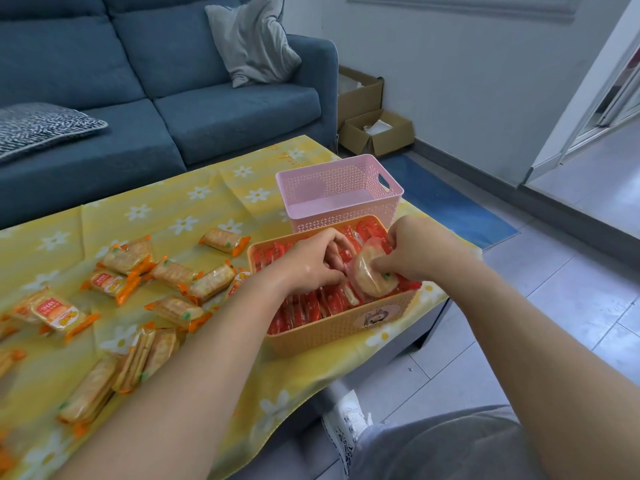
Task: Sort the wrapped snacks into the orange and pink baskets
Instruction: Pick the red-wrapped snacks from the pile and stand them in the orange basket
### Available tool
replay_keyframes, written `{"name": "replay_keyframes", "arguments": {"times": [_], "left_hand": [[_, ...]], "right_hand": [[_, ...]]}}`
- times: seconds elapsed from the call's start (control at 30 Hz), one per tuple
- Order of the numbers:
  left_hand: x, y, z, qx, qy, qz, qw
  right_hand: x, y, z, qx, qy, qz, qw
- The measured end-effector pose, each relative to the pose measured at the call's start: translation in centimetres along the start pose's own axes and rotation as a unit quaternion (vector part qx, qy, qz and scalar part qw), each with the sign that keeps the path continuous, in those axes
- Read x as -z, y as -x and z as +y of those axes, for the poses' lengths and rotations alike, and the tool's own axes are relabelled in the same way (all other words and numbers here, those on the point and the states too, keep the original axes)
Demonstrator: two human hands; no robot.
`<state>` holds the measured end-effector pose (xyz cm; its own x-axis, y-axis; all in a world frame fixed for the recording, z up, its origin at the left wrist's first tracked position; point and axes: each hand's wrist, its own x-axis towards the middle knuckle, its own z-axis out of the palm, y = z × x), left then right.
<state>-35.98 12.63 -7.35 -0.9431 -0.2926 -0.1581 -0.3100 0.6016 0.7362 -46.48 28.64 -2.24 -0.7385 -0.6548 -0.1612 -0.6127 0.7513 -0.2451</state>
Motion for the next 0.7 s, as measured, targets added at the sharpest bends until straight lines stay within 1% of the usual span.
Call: {"name": "replay_keyframes", "arguments": {"times": [0.13,0.2,0.27,0.3,0.4,0.47,0.53,0.6,0.7], "left_hand": [[-0.3,0.0,0.2,-0.019,-0.046,0.039,0.998],[-0.5,0.3,0.3,-0.021,-0.085,0.056,0.995],[-0.6,0.4,0.2,-0.026,-0.105,0.073,0.991],[-0.7,0.4,0.0,-0.028,-0.092,0.074,0.993],[-0.7,0.7,-0.7,-0.023,-0.039,0.041,0.998],[-0.9,0.7,-0.7,-0.027,-0.036,0.048,0.998],[-1.4,0.6,-0.5,-0.037,-0.055,0.086,0.994],[-1.8,0.5,-0.3,-0.035,-0.079,0.120,0.989],[-2.3,0.2,-0.5,-0.023,-0.056,0.150,0.987]], "right_hand": [[-1.6,1.4,-3.6,0.048,0.117,0.079,0.989],[-2.6,1.5,-4.8,0.074,0.140,0.086,0.984],[-3.1,1.2,-4.8,0.073,0.143,0.080,0.984],[-3.2,1.0,-4.4,0.075,0.133,0.086,0.985],[-3.4,-0.1,-2.7,0.067,0.092,0.106,0.988],[-3.6,-0.6,-1.7,0.067,0.067,0.095,0.991],[-3.5,-0.6,-1.2,0.088,0.048,0.060,0.993],[-3.2,-0.6,-0.8,0.098,0.005,0.024,0.995],[-2.9,-1.0,-0.2,0.093,-0.035,-0.015,0.995]]}}
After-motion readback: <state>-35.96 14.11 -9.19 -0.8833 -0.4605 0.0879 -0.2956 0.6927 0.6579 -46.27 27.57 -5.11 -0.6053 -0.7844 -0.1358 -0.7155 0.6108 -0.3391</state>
